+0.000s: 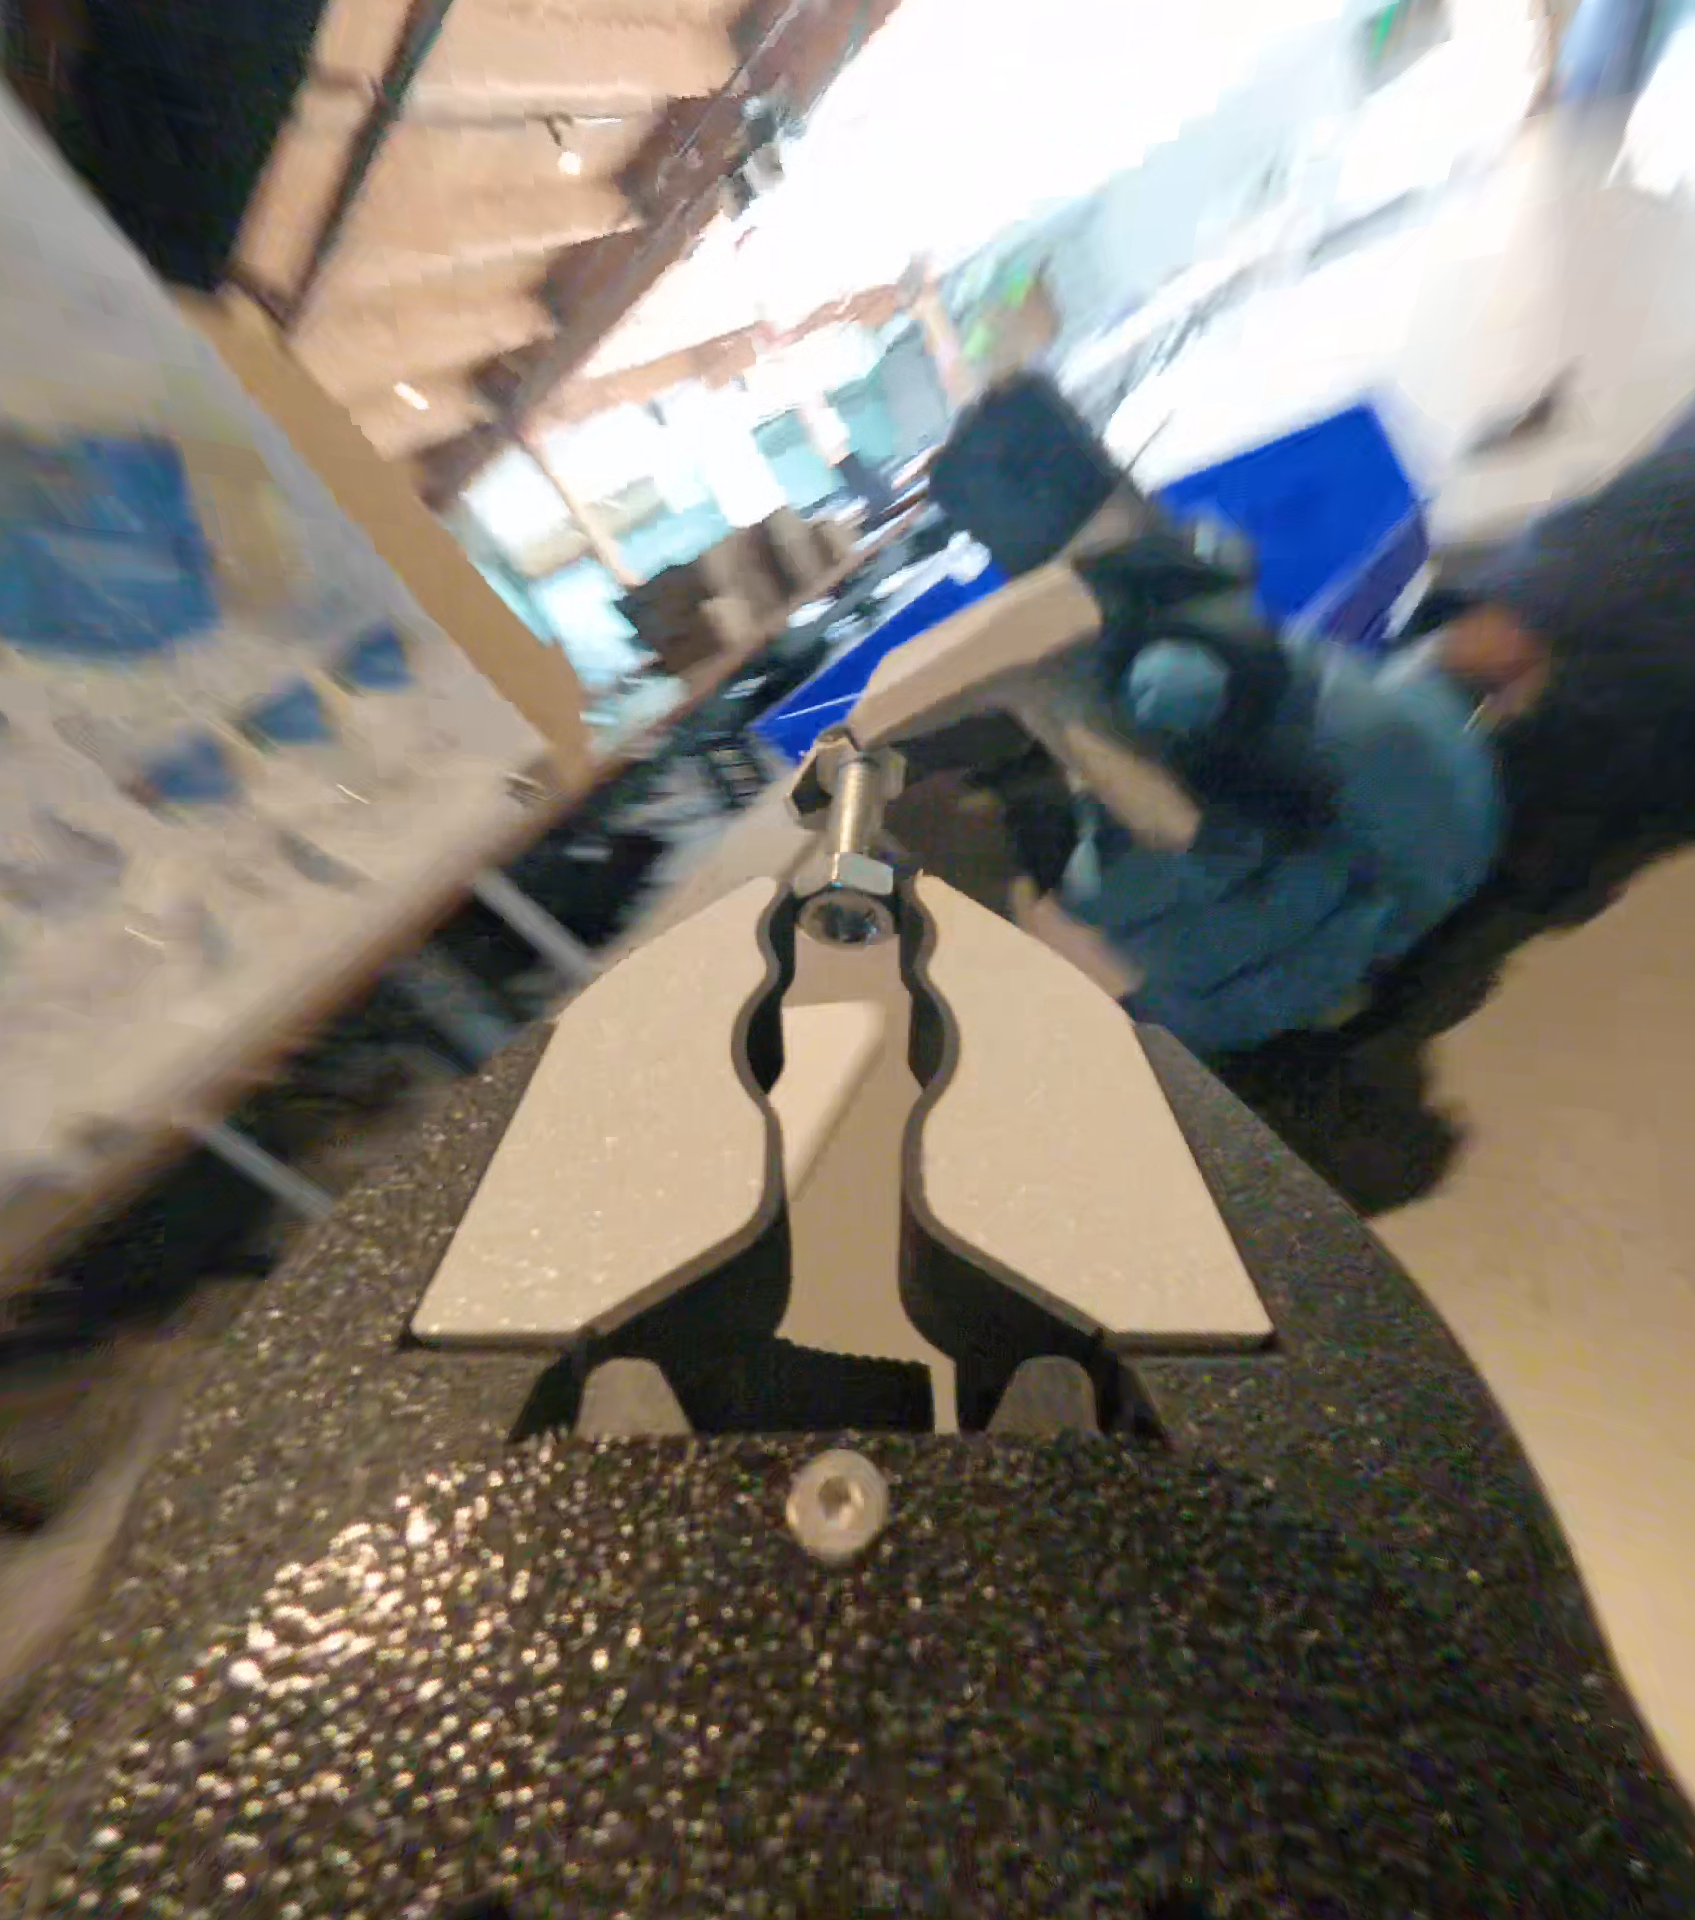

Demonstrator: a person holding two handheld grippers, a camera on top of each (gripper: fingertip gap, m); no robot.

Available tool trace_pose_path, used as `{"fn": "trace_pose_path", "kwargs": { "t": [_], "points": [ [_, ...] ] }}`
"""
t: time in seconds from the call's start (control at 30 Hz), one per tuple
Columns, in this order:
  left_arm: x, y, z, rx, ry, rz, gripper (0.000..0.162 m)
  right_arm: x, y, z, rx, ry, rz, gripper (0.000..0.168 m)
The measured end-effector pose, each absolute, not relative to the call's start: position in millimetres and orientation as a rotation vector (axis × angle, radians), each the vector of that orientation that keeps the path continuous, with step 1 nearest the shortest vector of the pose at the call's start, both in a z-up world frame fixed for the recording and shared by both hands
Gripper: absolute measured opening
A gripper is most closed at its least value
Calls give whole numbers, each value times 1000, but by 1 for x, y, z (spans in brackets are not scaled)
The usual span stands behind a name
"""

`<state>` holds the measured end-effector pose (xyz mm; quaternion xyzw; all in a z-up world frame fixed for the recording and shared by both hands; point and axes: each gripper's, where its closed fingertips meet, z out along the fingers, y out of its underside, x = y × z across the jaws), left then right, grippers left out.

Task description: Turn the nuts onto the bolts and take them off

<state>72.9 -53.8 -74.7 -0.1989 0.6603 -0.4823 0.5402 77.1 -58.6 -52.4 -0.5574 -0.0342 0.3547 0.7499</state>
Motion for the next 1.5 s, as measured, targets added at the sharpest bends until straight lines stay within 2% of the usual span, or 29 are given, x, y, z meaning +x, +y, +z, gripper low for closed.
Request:
{"fn": "trace_pose_path", "kwargs": {
  "t": [0.07,0.13,0.2,0.3,0.57,0.7,0.77,0.83,0.97,1.23,1.37,1.5],
  "points": [
    [74,-47,-75,-273,1533,-756,19,76,-57,-54,-1234,-73,762,18],
    [73,-47,-76,-215,1524,-657,22,75,-57,-54,-1236,-78,755,17],
    [72,-50,-76,-293,1546,-835,34,76,-57,-54,-1232,-76,747,17],
    [68,-58,-81,-442,1626,-1193,44,80,-57,-53,-1225,-62,737,17],
    [70,-53,-73,-823,1516,-1873,36,82,-58,-53,-1220,-55,720,17],
    [69,-54,-74,-870,1514,-1985,35,82,-58,-52,-1215,-53,721,17],
    [69,-58,-76,-864,1536,-1982,33,82,-57,-53,-1220,-57,716,17],
    [70,-58,-75,-848,1523,-1966,18,81,-57,-53,-1221,-64,711,17],
    [69,-55,-73,-792,1525,-1885,17,79,-57,-54,-1235,-70,705,18],
    [66,-53,-80,-576,1664,-1409,17,73,-57,-58,-1278,-115,659,17],
    [64,-60,-79,-691,1677,-1633,45,78,-59,-54,-1247,-95,662,17],
    [67,-54,-72,-912,1575,-1967,46,83,-62,-51,-1229,-79,664,17]
  ]
}}
